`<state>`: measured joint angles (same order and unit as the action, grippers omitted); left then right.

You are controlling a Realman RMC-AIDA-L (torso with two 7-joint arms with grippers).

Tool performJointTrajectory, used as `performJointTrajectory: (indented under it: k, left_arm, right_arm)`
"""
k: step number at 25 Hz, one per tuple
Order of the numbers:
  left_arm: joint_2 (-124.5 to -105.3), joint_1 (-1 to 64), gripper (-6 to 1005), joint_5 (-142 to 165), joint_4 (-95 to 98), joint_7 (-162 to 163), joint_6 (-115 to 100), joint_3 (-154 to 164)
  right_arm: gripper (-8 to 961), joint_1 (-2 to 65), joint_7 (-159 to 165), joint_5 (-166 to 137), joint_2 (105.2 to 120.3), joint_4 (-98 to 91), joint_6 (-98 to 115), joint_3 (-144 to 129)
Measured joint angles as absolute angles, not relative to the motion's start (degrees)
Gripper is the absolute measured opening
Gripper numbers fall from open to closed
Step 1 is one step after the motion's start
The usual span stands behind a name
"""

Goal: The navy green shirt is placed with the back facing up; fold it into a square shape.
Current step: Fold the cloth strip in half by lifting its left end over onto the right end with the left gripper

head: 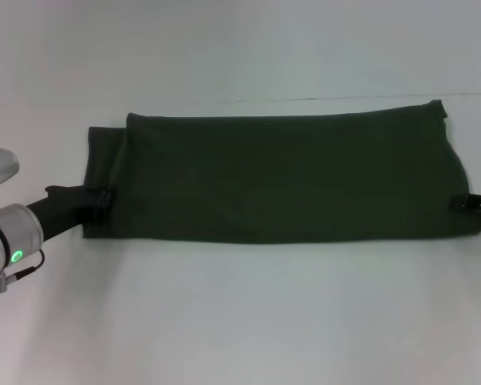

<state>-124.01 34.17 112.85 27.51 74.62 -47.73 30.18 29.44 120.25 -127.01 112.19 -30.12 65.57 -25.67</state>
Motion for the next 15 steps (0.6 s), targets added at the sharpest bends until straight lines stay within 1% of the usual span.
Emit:
performJointTrajectory:
  k: [4,15]
  left_arm:
    - [-124.07,34.13,27,112.85,27.58,74.62,-47.73,30.23]
    - [-124.19,33.29,28,112.85,27.85,75.16,-48.07,30.20]
  right_arm:
    - [534,29.01,120.18,-126.86,112.14,-30.09,65.74,-25.32]
    - [298,28.33,118.32,-126.57,112.49,-30.42,67.64,-23.93]
